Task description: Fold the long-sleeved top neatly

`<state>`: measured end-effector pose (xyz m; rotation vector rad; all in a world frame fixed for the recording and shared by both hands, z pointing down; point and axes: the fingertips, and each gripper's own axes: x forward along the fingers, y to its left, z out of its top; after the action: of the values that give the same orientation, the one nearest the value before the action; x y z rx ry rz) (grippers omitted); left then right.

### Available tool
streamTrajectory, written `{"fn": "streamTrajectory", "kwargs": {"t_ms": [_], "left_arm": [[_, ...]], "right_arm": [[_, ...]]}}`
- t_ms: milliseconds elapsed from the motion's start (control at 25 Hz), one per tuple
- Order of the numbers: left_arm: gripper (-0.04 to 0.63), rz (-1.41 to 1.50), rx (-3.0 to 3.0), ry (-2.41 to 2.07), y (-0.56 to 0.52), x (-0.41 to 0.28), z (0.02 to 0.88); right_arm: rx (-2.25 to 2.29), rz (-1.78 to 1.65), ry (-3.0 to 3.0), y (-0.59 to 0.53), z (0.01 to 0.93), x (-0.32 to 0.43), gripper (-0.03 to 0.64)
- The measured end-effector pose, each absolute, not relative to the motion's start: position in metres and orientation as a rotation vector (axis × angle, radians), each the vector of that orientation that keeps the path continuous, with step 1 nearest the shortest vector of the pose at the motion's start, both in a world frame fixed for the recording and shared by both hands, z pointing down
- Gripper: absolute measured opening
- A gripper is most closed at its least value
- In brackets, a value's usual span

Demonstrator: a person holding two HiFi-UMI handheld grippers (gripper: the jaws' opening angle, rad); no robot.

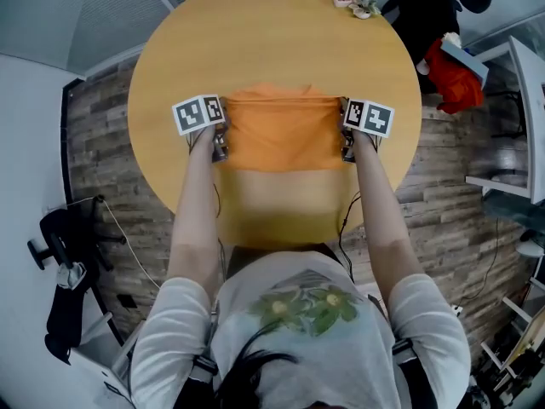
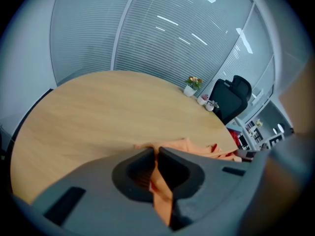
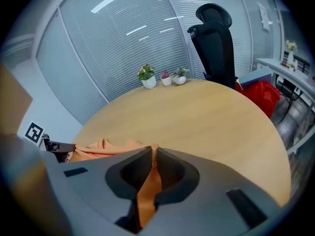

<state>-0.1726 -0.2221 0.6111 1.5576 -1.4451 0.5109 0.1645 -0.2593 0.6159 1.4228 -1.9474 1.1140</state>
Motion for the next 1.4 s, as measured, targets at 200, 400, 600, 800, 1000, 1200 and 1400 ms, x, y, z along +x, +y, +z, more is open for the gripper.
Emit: {"fn": "streamTrajectory", "kwargs": {"t_ms": [200,400,600,800,1000,1200,1400], "left_arm": [[0.02,0.459,1.552,-1.451,-0.23,-0.174,0.618],[0.156,0.393,1.614,-1.455,-0.234,-0.173,0.604],[0.16,0.433,1.739,-1.468,-0.217,-0.167,0.575],[0.16,0.453,1.801,-1.481,-0.184,-0.154,0.562],[0.16,0.565,1.815,-1.46,-0.15,-0.138,0.577],[0.16,0.652,1.857,-1.425,-0.123,-0.114,0.586],[0.16,0.69,1.901,-1.374,-0.101,-0.083,0.589]], "right_arm": [[1.41,1.16,-1.96,-0.266,0.629,0.163,0.043],[1.373,1.241,-2.091,-0.265,0.617,0.158,0.162],[1.312,1.236,-2.152,-0.232,0.602,0.169,0.206],[1.169,1.265,-2.088,-0.183,0.627,0.173,0.229],[1.188,1.23,-2.047,-0.163,0.649,0.168,0.229],[1.223,1.155,-2.031,-0.161,0.656,0.164,0.227],[1.202,1.097,-2.041,-0.159,0.655,0.164,0.222]]}}
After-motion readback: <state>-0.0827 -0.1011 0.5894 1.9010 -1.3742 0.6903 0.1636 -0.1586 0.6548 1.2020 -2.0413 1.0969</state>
